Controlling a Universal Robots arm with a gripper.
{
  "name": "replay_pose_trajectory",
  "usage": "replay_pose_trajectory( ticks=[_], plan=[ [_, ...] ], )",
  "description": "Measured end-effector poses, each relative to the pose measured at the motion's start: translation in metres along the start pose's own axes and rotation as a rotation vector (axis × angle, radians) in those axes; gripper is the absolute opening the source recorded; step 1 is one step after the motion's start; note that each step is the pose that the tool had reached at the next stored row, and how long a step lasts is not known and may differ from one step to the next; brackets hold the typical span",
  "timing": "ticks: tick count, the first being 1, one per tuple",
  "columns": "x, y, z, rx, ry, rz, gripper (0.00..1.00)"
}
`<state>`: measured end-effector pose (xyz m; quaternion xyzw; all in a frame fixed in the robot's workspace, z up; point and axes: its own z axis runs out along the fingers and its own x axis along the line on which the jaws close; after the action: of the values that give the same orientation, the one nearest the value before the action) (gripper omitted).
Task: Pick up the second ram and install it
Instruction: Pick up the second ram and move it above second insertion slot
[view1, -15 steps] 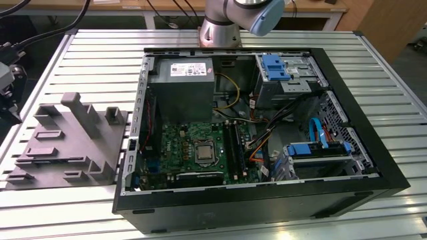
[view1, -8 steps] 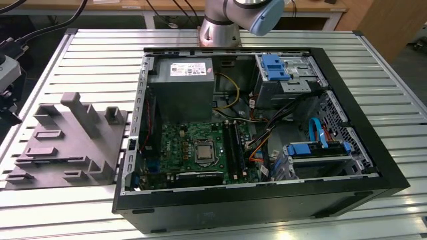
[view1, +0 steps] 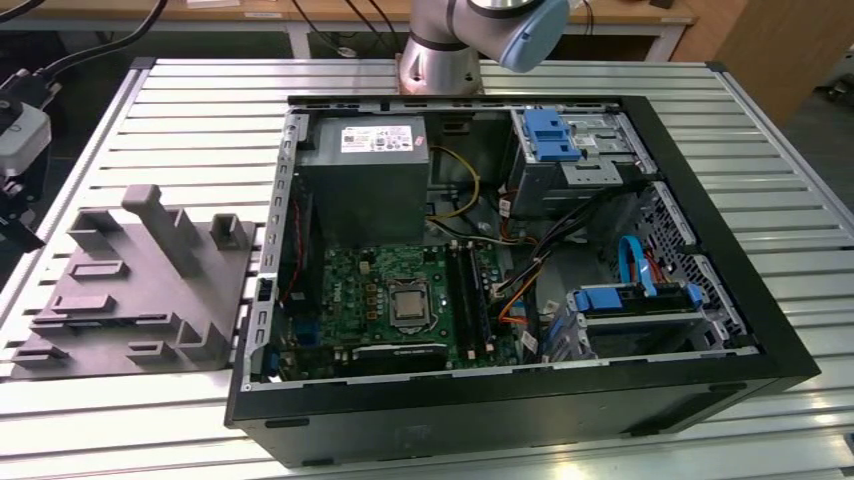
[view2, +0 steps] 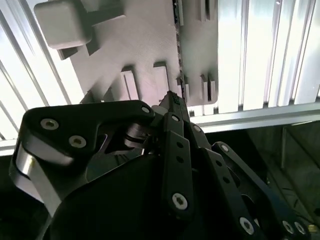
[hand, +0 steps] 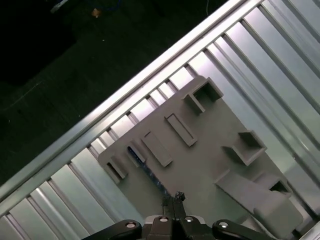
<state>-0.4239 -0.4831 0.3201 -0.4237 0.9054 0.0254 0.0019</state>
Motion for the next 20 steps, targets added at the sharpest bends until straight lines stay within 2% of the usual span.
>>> replay_pose_trajectory(
  ticks=[20],
  plan=[
    [0.0001,-0.0002,0.0041,-0.009,0.0161,-0.363,0.1]
  ],
)
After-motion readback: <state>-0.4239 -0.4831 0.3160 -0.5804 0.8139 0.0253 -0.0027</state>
